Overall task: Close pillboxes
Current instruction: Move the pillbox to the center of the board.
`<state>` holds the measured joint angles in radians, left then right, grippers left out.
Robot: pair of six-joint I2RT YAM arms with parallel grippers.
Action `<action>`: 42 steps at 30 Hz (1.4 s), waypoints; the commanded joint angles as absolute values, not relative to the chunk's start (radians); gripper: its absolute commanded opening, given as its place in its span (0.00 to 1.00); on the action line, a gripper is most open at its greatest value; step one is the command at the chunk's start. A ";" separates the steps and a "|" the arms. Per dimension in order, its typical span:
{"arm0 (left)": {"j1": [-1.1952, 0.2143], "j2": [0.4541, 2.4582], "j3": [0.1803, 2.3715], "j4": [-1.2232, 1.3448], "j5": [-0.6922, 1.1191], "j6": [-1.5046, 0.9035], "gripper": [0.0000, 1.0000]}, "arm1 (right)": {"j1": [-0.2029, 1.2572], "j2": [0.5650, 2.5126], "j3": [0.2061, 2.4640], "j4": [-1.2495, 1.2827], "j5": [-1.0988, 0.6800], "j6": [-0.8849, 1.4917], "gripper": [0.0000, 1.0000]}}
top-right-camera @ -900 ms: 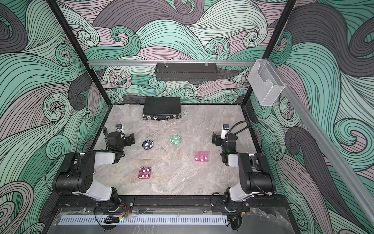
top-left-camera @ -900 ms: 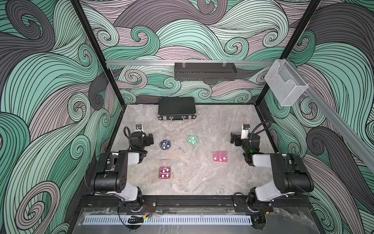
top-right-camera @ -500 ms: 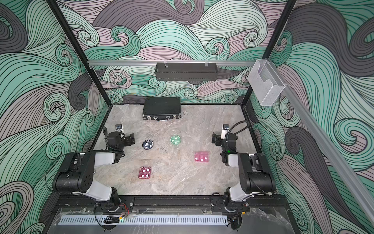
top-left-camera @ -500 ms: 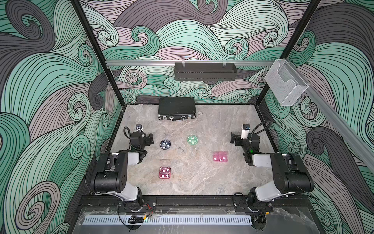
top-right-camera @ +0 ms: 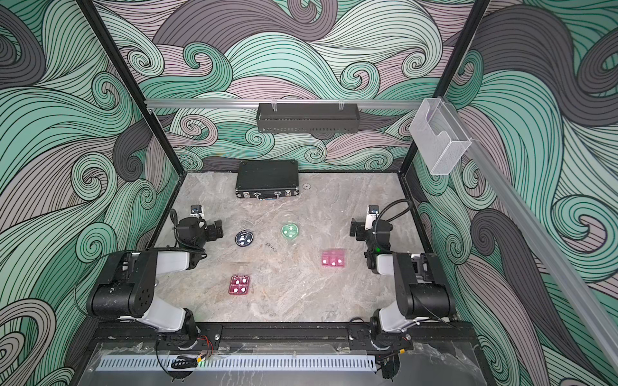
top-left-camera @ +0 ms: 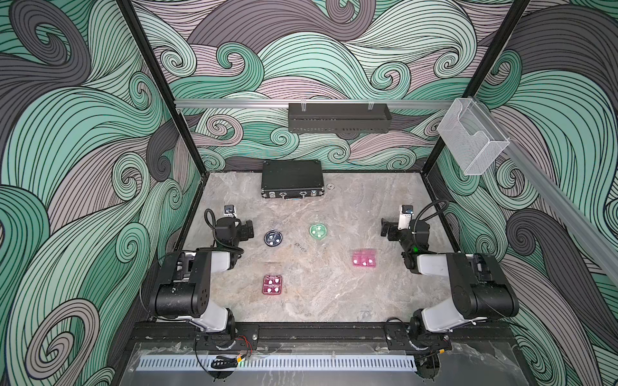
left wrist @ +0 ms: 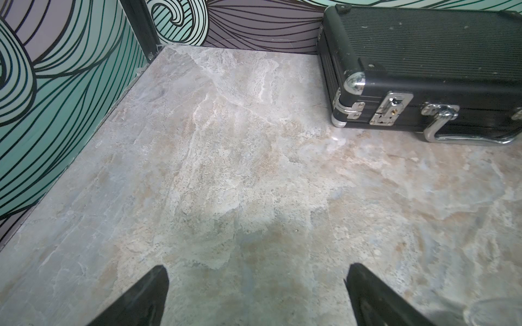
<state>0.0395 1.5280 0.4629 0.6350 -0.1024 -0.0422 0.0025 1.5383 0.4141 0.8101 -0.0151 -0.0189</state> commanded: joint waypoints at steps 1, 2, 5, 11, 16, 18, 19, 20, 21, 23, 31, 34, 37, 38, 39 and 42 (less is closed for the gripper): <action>0.047 1.466 0.549 0.507 -0.089 -0.006 0.99 | 0.021 1.511 0.422 0.820 0.065 -0.015 1.00; 0.047 1.443 0.592 0.408 -0.088 -0.009 0.99 | 0.024 1.481 0.432 0.773 0.090 -0.010 1.00; 0.046 1.388 0.744 0.093 -0.227 -0.154 0.99 | 0.026 1.360 0.473 0.598 0.145 0.006 1.00; 0.048 1.271 0.954 -0.317 -0.410 -0.588 0.99 | 0.023 1.093 0.544 0.290 0.400 0.328 1.00; 0.046 1.207 1.058 -0.537 -0.249 -0.689 0.99 | 0.026 1.005 0.667 0.005 0.287 0.471 1.00; 0.046 1.179 1.042 -0.576 -0.165 -0.719 0.99 | 0.026 1.010 0.711 -0.043 0.194 0.542 1.00; 0.046 1.166 1.030 -0.592 -0.130 -0.727 0.99 | 0.030 1.016 0.729 -0.052 0.141 0.549 1.00; 0.046 1.148 1.013 -0.618 -0.093 -0.744 0.99 | 0.042 1.023 0.750 -0.069 0.106 0.553 1.00; 0.045 1.133 0.993 -0.639 -0.052 -0.750 0.99 | 0.059 1.032 0.775 -0.092 0.085 0.551 1.00; 0.045 1.098 0.958 -0.687 0.013 -0.770 0.98 | 0.092 1.057 0.827 -0.145 0.033 0.529 1.00; 0.019 0.975 0.861 -0.833 0.076 -0.772 0.97 | 0.358 1.241 1.032 -0.351 -0.133 0.387 1.00; 0.015 0.972 0.900 -0.860 0.021 -0.713 0.97 | 0.500 1.302 1.072 -0.389 -0.110 0.304 1.00; 0.015 0.989 0.981 -0.905 -0.053 -0.660 0.98 | 0.626 1.373 1.113 -0.400 -0.112 0.226 1.00; 0.015 0.992 1.006 -0.920 -0.069 -0.649 0.98 | 0.670 1.396 1.127 -0.396 -0.133 0.194 1.00; 0.014 0.994 1.025 -0.928 -0.078 -0.640 0.99 | 0.712 1.423 1.138 -0.392 -0.150 0.163 1.00; 0.015 0.996 1.062 -0.941 -0.085 -0.632 0.99 | 0.816 1.509 1.199 -0.402 -0.155 0.117 1.00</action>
